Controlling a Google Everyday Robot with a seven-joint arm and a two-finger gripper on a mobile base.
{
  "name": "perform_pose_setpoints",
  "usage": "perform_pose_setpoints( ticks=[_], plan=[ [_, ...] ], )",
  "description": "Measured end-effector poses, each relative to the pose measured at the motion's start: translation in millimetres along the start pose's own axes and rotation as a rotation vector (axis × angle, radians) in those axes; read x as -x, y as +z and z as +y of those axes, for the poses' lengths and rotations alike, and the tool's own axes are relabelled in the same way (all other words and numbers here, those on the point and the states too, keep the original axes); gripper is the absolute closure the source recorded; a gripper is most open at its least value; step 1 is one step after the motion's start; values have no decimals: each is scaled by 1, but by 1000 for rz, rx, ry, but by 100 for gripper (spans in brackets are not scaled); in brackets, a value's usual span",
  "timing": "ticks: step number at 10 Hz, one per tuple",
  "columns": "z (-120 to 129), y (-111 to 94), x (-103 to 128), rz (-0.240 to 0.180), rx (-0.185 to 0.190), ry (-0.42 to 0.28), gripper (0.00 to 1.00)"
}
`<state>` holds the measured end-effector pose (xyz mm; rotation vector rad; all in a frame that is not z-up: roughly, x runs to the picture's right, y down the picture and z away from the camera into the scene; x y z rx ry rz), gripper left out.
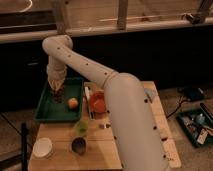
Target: Place grapes in red bowl
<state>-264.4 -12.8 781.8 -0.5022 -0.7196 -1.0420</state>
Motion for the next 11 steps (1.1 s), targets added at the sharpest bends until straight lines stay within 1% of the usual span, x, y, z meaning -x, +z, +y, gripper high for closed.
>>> perform_pose_setpoints(
  ticks=[2, 3, 6, 8, 9, 11],
  plan=[
    [20, -10, -10, 19, 27, 44, 100],
    [26, -13, -11, 26, 34, 60, 100],
    [56, -31, -16, 64, 52, 138, 100],
    [71, -41, -17, 86, 62, 174, 100],
    [83, -49, -18, 105, 70, 204, 100],
    [99, -58, -18, 126, 80, 245, 100]
  ],
)
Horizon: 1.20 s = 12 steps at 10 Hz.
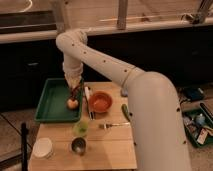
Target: Place grapes in red bowl
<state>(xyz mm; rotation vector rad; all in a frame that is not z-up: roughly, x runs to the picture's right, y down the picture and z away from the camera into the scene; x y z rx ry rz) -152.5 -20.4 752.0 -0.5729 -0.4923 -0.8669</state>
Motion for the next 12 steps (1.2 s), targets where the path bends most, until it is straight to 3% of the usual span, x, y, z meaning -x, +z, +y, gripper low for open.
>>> perform_pose_setpoints(
  ticks=[4, 12],
  plan=[
    [44, -7, -16, 25, 22, 114, 100],
    [121, 4, -45, 18, 34, 318, 100]
  ],
)
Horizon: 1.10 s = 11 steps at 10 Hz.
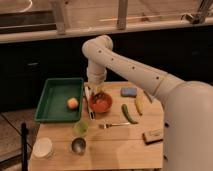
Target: Place grapes in red bowl
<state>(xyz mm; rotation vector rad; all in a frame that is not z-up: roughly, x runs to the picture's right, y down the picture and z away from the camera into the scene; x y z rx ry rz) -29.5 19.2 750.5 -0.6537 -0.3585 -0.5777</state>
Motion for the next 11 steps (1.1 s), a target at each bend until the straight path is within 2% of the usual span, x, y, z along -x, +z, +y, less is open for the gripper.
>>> perform_pose_setpoints(
  ticks=[5, 11],
  plan=[
    [26, 7, -13, -17, 1, 84, 100],
    [32, 13, -20, -29, 7, 103, 100]
  ],
)
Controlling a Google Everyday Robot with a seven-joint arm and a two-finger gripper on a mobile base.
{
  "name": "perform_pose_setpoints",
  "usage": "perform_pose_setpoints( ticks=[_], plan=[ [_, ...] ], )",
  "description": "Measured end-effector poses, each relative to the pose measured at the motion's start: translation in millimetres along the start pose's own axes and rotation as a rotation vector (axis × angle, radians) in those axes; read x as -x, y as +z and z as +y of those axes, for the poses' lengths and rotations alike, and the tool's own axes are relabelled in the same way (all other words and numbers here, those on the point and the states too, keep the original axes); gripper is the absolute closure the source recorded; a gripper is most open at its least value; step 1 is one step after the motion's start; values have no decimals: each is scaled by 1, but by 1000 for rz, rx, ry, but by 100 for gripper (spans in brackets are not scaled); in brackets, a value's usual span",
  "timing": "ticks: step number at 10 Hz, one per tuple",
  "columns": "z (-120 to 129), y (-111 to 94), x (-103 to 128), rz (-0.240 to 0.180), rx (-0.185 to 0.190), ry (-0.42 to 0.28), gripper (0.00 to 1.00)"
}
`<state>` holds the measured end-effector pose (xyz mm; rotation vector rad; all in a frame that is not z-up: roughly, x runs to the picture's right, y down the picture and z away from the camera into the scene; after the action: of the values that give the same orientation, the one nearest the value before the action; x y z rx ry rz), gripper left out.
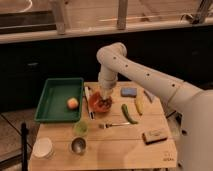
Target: Place grapes in red bowl
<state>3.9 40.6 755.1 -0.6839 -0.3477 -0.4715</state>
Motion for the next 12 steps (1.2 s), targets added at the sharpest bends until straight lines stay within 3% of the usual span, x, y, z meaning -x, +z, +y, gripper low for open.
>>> perform_pose_setpoints(
  ticks=[2, 7, 9, 10, 12],
  plan=[
    [-1, 2, -4, -3, 9, 4, 96],
    [-6, 4, -16, 0, 28, 25, 48],
    [-19, 5, -21, -1, 37, 8, 26],
    [-25, 5, -24, -1, 38, 3, 21],
    [-34, 5, -31, -2, 41, -6, 20]
  ],
)
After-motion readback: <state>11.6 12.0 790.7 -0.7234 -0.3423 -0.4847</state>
